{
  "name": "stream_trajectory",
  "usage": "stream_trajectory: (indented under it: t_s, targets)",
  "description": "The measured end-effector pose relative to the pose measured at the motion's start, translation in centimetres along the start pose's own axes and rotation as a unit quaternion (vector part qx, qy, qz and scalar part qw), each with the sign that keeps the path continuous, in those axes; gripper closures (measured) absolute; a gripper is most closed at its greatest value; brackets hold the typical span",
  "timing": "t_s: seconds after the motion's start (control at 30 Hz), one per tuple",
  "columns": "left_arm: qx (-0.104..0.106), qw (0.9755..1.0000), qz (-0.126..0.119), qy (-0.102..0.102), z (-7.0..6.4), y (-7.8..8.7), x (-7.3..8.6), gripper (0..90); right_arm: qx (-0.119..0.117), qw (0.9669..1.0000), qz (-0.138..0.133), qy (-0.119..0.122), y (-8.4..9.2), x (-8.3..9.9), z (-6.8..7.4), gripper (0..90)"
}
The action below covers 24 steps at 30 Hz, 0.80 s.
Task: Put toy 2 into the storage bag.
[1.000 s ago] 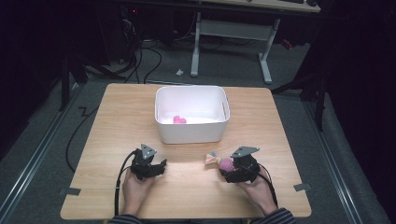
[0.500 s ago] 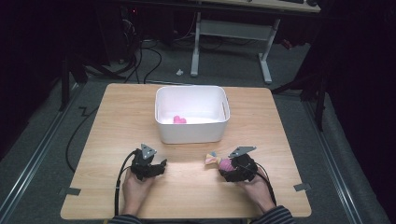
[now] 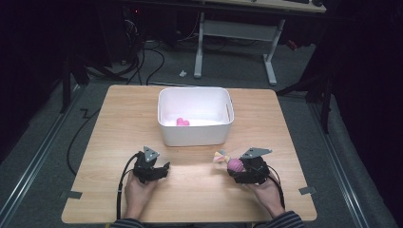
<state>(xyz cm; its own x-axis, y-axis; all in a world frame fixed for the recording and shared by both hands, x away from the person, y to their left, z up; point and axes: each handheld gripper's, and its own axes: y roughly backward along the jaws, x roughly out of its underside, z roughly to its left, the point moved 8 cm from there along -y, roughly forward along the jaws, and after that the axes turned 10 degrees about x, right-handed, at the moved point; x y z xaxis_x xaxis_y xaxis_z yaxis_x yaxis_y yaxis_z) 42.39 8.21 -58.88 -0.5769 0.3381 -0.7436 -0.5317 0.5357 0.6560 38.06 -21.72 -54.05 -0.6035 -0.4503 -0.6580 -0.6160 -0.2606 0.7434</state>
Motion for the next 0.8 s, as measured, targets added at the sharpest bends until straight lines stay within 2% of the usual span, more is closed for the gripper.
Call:
stream_trajectory:
  t_s: [0.33, 0.47, 0.57, 0.8]
  targets:
    - [0.000, 1.0000, 0.000, -0.001, 0.0, 0.0, 0.0, 29.5, -0.016, 0.9993, -0.034, 0.002, 2.4, -1.9, -0.7, 34.4]
    - [-0.002, 1.0000, 0.000, -0.001, 0.0, 0.0, 0.0, 29.5, -0.017, 0.9987, -0.047, -0.003, 3.5, -3.1, -1.0, 34.4]
    - [-0.002, 1.0000, 0.000, -0.001, 0.0, 0.0, 0.0, 29.4, -0.018, 0.9983, -0.056, 0.002, 4.1, -3.8, -1.0, 34.5]
    - [-0.002, 1.0000, 0.000, 0.000, 0.0, 0.0, 0.0, 29.4, -0.045, 0.9960, -0.077, -0.004, 5.6, -6.0, -1.4, 34.6]
